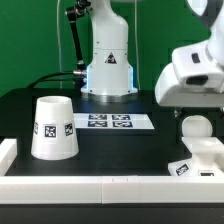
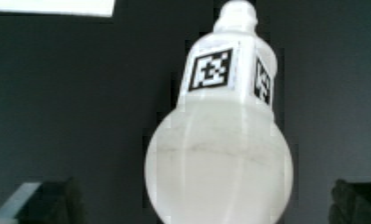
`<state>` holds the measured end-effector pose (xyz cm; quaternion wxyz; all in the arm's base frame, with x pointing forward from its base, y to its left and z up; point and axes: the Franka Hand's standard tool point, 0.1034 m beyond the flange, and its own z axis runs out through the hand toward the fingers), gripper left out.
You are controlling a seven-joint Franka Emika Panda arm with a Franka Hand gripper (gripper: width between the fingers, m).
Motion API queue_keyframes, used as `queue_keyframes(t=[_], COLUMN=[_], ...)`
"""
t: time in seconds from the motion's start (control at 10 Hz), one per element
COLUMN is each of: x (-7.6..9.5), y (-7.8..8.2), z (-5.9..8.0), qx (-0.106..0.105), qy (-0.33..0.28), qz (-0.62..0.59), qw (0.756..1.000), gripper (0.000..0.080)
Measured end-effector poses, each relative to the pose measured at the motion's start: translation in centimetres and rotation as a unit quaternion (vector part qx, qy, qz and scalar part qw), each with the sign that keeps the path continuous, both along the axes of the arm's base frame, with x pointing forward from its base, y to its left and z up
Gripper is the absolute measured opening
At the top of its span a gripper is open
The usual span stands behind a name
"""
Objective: Assemble lamp
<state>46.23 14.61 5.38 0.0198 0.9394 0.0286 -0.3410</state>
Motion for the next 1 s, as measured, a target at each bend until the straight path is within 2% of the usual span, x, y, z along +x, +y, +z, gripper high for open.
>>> queue_keyframes(t=[0.3, 1.0], x=[-1.2, -2.0], y=[-0.1, 0.2], z=[-1.2, -3.0], qx=[-0.013, -0.012], qy=[0.091, 0.086], qz=[0.006, 0.009], qw=[0.996, 0.996], gripper=[0.0699, 0.0699])
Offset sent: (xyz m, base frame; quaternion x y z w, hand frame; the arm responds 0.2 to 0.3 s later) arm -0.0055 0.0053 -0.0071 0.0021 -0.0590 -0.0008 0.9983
